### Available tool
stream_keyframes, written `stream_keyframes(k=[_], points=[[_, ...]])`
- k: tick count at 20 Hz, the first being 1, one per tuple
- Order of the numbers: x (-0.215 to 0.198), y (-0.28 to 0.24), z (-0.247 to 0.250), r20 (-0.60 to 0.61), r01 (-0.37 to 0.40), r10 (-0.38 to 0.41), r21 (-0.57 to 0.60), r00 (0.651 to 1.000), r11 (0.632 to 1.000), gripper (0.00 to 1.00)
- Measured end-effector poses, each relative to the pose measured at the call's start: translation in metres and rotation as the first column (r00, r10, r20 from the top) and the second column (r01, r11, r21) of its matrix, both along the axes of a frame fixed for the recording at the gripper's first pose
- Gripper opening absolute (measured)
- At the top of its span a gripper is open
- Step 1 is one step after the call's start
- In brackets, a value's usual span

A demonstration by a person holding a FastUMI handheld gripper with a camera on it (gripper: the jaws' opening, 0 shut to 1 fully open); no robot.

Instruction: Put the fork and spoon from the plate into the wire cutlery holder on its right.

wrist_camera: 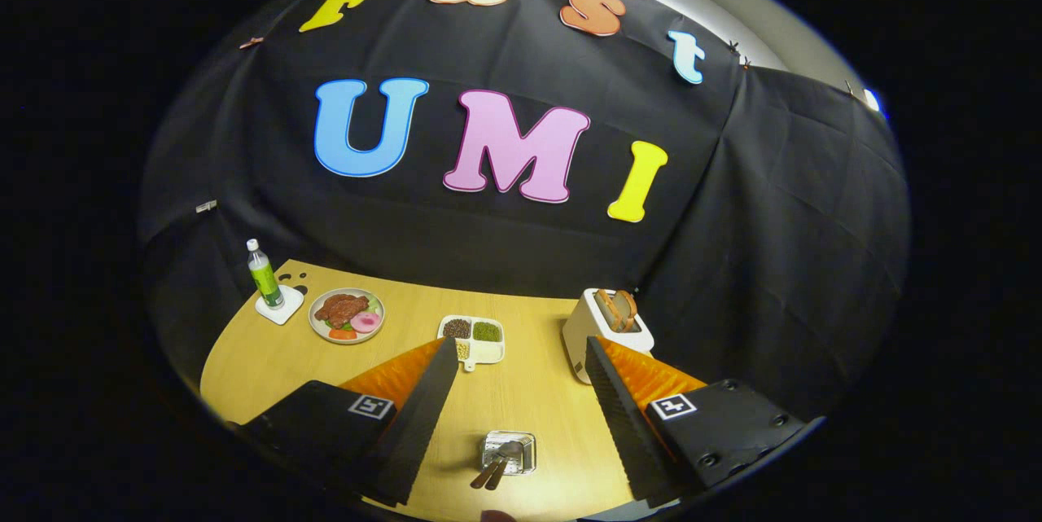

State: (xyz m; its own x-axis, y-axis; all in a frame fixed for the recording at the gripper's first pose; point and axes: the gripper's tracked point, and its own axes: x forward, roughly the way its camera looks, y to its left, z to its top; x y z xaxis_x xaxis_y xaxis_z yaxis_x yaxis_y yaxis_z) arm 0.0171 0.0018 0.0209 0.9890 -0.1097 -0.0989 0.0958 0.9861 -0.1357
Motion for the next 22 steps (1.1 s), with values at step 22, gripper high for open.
stream_keyframes(k=[22], points=[[-0.018, -0.027, -0.014, 0.023, 0.028, -0.029, 0.039, 0.999, 0.999, 0.98]])
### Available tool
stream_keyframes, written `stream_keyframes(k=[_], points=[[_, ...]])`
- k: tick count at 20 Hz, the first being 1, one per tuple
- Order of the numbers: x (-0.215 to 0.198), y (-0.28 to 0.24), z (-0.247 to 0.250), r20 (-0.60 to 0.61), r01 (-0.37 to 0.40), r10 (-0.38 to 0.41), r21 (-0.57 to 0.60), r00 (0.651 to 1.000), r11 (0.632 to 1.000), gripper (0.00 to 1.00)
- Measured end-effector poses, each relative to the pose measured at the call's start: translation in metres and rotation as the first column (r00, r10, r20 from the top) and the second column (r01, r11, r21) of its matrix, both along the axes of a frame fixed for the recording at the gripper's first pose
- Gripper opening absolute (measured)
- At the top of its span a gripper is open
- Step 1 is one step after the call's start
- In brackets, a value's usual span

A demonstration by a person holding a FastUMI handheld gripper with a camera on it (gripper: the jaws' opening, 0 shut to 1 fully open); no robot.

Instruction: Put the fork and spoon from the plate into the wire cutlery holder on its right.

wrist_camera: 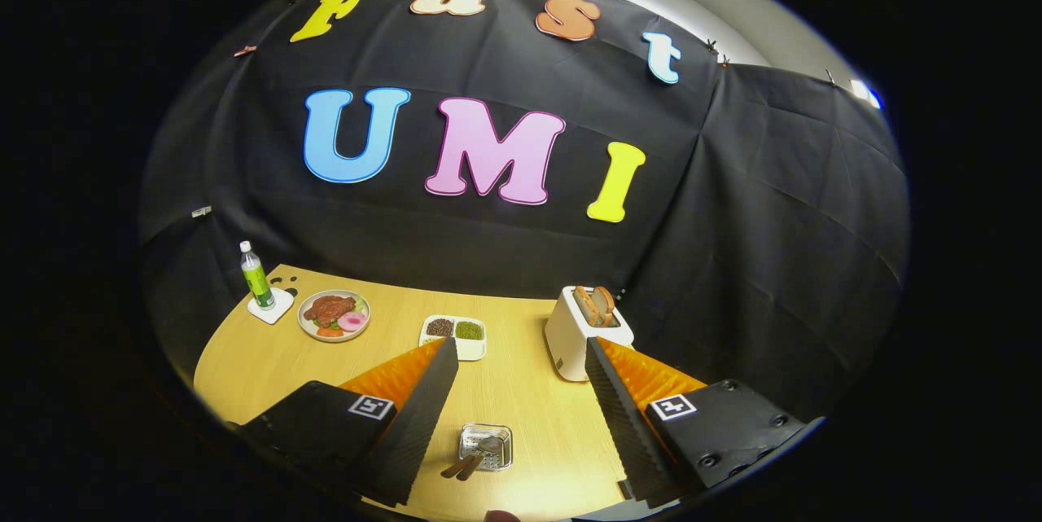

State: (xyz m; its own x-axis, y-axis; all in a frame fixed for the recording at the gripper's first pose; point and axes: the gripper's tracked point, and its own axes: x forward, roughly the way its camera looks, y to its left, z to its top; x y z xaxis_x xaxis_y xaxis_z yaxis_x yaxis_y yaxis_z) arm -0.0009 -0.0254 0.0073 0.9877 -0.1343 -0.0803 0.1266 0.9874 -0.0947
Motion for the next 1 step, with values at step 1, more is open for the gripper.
stream_keyframes(k=[1], points=[[0.0009, 0.0007, 0.0001, 0.0, -0.003, 0.003, -0.002, 1.0, 1.0, 0.98]])
